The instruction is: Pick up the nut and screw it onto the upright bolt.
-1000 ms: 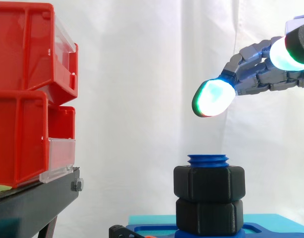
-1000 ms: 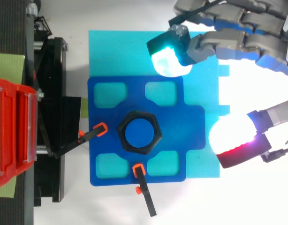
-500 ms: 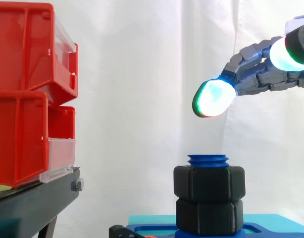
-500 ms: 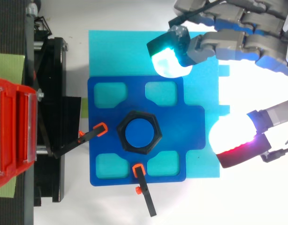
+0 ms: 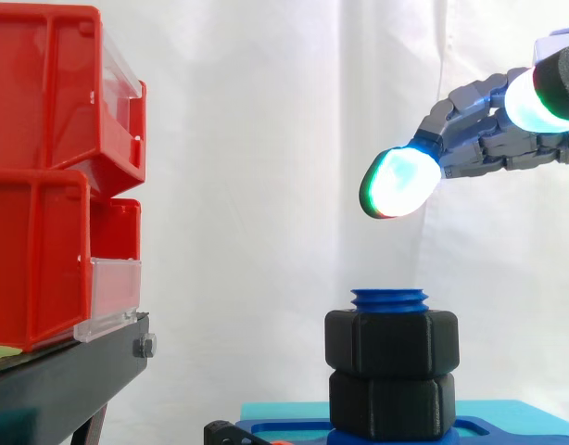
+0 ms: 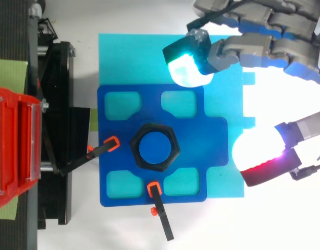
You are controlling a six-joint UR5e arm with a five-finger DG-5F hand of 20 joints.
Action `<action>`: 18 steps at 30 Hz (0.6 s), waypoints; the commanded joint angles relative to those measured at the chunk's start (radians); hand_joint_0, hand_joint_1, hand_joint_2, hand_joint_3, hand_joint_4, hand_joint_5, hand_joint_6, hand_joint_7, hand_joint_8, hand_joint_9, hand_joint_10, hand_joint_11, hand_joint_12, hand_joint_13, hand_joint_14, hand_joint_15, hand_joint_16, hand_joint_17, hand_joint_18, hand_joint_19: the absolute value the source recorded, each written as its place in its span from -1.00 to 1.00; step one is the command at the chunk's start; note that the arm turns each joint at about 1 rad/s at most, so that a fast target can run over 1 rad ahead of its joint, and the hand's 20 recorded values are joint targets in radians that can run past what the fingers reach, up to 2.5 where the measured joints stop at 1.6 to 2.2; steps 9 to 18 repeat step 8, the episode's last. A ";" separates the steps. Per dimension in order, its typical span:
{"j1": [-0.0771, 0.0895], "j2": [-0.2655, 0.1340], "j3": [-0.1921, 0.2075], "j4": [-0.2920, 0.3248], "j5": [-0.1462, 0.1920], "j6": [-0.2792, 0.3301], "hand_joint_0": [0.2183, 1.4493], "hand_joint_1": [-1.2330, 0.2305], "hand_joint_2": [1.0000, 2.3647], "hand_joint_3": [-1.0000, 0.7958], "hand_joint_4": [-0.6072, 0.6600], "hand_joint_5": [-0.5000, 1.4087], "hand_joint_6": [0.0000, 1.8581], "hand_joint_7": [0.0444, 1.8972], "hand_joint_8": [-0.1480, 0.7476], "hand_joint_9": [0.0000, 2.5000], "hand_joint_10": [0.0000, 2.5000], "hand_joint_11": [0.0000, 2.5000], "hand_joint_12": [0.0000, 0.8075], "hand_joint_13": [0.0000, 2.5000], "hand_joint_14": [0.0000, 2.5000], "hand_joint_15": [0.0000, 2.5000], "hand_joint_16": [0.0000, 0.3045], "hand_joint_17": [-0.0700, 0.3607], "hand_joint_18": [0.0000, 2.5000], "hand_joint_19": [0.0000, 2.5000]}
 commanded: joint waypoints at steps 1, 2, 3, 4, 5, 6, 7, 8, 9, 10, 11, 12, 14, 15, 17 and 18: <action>0.000 -0.001 0.000 0.000 0.000 0.000 -0.58 0.26 -1.00 -0.44 0.02 -0.73 -0.46 -0.36 -0.24 -0.93 -1.00 -1.00 -0.12 -1.00 -1.00 -1.00 -0.71 -0.21 -1.00 -1.00; 0.000 0.000 0.001 0.000 0.000 0.000 -0.58 0.26 -1.00 -0.44 0.02 -0.73 -0.46 -0.33 -0.24 -0.93 -1.00 -1.00 -0.12 -1.00 -1.00 -1.00 -0.71 -0.22 -1.00 -1.00; 0.000 0.000 0.000 0.000 0.000 0.000 -0.58 0.26 -1.00 -0.44 0.02 -0.73 -0.46 -0.33 -0.24 -0.93 -1.00 -1.00 -0.12 -1.00 -1.00 -1.00 -0.71 -0.22 -1.00 -1.00; 0.000 -0.001 0.000 0.000 0.000 0.000 -0.58 0.26 -1.00 -0.44 0.02 -0.73 -0.46 -0.34 -0.24 -0.93 -1.00 -1.00 -0.12 -1.00 -1.00 -1.00 -0.71 -0.21 -1.00 -1.00; 0.000 0.000 0.001 0.000 0.000 0.000 -0.58 0.26 -1.00 -0.44 0.02 -0.72 -0.46 -0.37 -0.24 -0.93 -1.00 -1.00 -0.12 -1.00 -1.00 -1.00 -0.71 -0.21 -1.00 -1.00; 0.000 0.000 0.001 0.000 0.000 0.000 -0.57 0.26 -1.00 -0.44 0.02 -0.72 -0.46 -0.37 -0.24 -0.93 -1.00 -1.00 -0.12 -1.00 -1.00 -1.00 -0.71 -0.22 -1.00 -1.00; 0.000 0.000 0.001 0.000 0.000 0.000 -0.57 0.26 -1.00 -0.44 0.02 -0.72 -0.46 -0.36 -0.24 -0.93 -1.00 -1.00 -0.12 -1.00 -1.00 -1.00 -0.71 -0.22 -1.00 -1.00; 0.000 0.000 0.001 0.000 0.000 0.000 -0.57 0.26 -1.00 -0.44 0.03 -0.73 -0.46 -0.33 -0.24 -0.93 -1.00 -1.00 -0.12 -1.00 -1.00 -1.00 -0.71 -0.22 -1.00 -1.00; 0.000 0.000 0.001 0.000 0.000 0.000 -0.57 0.26 -1.00 -0.44 0.03 -0.73 -0.46 -0.33 -0.24 -0.93 -1.00 -1.00 -0.12 -1.00 -1.00 -1.00 -0.71 -0.22 -1.00 -1.00; 0.000 0.000 0.001 0.000 0.000 0.000 -0.57 0.26 -1.00 -0.44 0.03 -0.73 -0.46 -0.33 -0.24 -0.93 -1.00 -1.00 -0.12 -1.00 -1.00 -1.00 -0.71 -0.22 -1.00 -1.00; 0.000 0.000 0.001 0.000 0.000 0.000 -0.57 0.26 -1.00 -0.44 0.03 -0.73 -0.46 -0.33 -0.24 -0.93 -1.00 -1.00 -0.12 -1.00 -1.00 -1.00 -0.71 -0.22 -1.00 -1.00; 0.000 0.000 0.001 0.000 0.000 0.000 -0.57 0.26 -1.00 -0.44 0.03 -0.73 -0.46 -0.33 -0.24 -0.93 -1.00 -1.00 -0.12 -1.00 -1.00 -1.00 -0.71 -0.22 -1.00 -1.00; 0.000 0.000 0.001 0.000 0.000 0.000 -0.57 0.26 -1.00 -0.44 0.03 -0.73 -0.46 -0.33 -0.24 -0.93 -1.00 -1.00 -0.12 -1.00 -1.00 -1.00 -0.71 -0.22 -1.00 -1.00; 0.000 0.000 0.001 0.000 0.000 0.000 -0.57 0.26 -1.00 -0.44 0.03 -0.73 -0.46 -0.33 -0.24 -0.93 -1.00 -1.00 -0.12 -1.00 -1.00 -1.00 -0.71 -0.22 -1.00 -1.00; 0.000 0.000 0.001 0.000 0.000 0.000 -0.57 0.26 -1.00 -0.44 0.03 -0.73 -0.46 -0.33 -0.24 -0.93 -1.00 -1.00 -0.12 -1.00 -1.00 -1.00 -0.71 -0.22 -1.00 -1.00; 0.000 0.000 0.001 0.000 0.000 0.000 -0.57 0.26 -1.00 -0.44 0.03 -0.73 -0.46 -0.33 -0.24 -0.93 -1.00 -1.00 -0.12 -1.00 -1.00 -1.00 -0.71 -0.22 -1.00 -1.00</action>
